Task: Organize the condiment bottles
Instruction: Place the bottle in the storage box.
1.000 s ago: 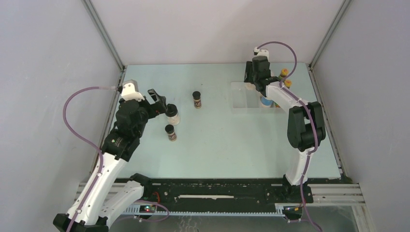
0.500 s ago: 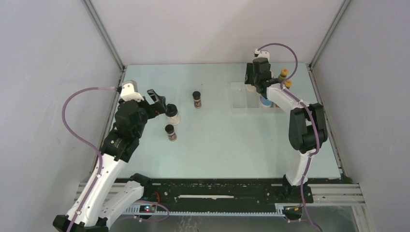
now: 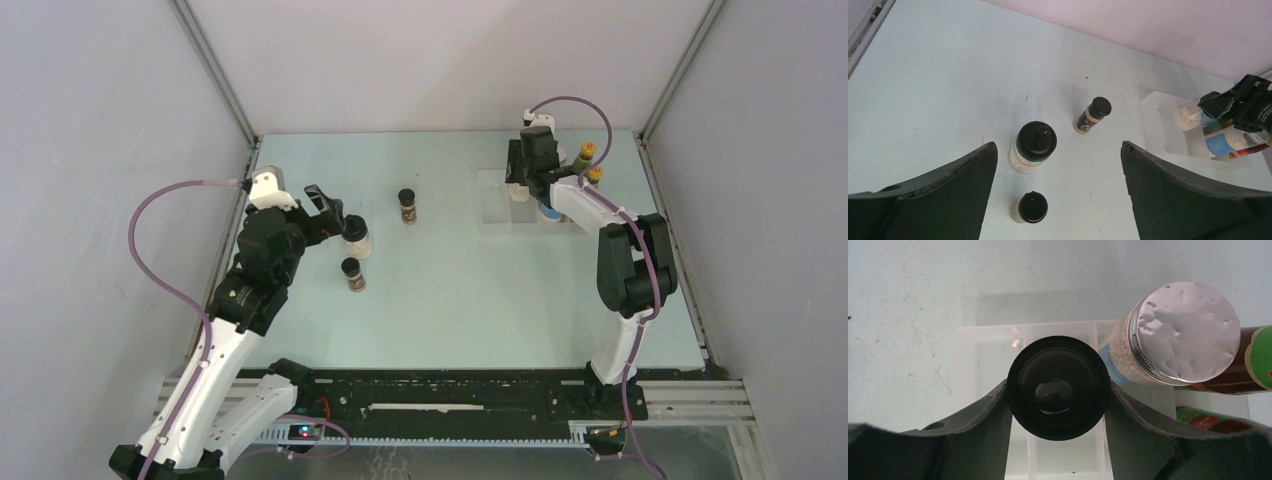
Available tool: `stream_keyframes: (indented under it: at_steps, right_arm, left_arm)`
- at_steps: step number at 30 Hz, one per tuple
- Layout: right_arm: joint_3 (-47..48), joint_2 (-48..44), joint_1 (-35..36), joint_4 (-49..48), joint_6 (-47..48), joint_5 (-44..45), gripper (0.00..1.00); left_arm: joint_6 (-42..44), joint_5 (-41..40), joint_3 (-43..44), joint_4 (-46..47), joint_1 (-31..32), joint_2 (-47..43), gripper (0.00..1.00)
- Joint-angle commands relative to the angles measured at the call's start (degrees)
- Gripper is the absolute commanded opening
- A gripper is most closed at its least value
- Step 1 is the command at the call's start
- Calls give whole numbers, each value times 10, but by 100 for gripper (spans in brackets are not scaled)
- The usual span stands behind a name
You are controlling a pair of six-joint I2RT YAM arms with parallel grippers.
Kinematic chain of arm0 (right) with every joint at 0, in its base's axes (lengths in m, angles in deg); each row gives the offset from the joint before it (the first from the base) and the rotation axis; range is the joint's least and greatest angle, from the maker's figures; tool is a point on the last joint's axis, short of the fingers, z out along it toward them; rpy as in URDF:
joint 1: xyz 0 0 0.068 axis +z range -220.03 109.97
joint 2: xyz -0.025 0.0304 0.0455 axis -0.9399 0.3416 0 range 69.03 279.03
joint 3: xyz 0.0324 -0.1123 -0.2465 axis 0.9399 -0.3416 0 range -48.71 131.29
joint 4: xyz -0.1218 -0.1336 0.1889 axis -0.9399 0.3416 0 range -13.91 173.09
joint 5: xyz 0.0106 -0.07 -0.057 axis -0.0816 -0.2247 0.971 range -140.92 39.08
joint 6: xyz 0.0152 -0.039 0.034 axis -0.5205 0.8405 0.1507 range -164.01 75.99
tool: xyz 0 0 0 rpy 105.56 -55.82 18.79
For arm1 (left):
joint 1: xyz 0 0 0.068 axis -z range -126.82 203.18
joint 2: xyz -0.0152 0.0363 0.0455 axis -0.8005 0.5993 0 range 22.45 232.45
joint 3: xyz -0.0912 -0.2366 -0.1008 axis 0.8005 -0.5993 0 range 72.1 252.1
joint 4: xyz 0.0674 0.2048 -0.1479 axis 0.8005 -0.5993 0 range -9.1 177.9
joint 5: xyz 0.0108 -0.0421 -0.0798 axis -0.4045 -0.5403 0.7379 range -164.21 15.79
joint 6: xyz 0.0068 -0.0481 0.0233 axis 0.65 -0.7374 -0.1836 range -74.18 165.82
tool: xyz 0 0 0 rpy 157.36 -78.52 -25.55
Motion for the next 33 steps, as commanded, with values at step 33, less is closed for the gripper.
stream_keyframes:
  at_steps: [33]
  right_arm:
    - [108,85,-14,-28,3,-13,0]
  left_arm:
    - [14,8,-13,53,-3,42,98]
